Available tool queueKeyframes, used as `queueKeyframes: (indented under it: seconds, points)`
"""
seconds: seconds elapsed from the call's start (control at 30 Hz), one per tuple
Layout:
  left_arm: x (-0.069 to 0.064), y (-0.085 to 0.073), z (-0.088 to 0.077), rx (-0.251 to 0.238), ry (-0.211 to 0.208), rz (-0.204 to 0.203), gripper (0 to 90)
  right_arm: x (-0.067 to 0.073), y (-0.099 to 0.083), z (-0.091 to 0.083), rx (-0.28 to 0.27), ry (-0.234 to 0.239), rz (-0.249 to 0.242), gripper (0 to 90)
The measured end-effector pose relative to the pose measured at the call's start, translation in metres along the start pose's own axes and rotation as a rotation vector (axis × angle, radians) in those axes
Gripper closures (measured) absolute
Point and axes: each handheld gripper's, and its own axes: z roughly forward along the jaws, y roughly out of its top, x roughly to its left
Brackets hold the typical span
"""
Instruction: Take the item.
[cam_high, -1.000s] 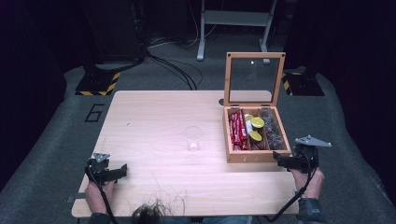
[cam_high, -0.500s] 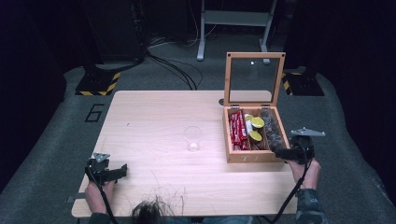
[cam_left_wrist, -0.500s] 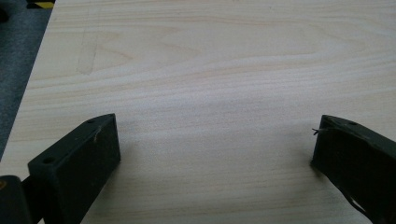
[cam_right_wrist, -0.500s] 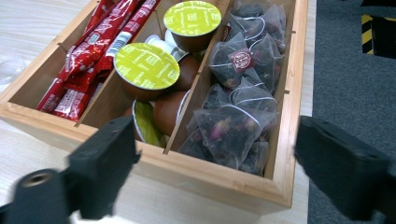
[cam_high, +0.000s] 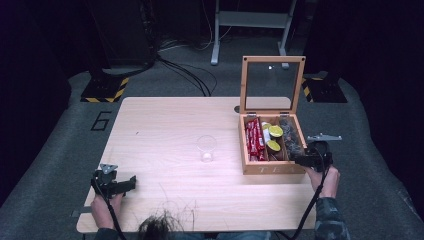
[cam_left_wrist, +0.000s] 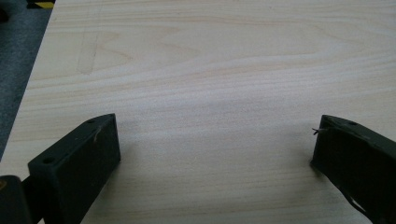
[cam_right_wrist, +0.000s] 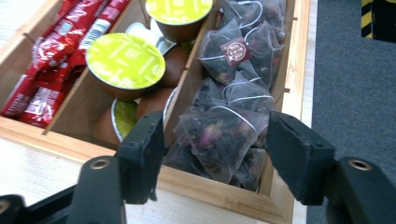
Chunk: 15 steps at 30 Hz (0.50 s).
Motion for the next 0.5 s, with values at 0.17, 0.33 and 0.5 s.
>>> queueKeyframes:
  seconds: [0.17,0.33,0.5]
  points:
    - [0.0,0.0,0.0,0.0,0.0,-0.001,0.5,-0.001,0.003,0.004,0.038,-0.008,0.025,43.2]
    - [0.0,0.0,0.0,0.001,0.001,0.005,0.5,-0.001,0.006,0.01,0.056,-0.014,0.015,46.7]
    - [0.0,0.0,0.0,-0.001,0.0,-0.002,0.5,-0.001,0.007,0.016,0.086,-0.019,0.01,49.9]
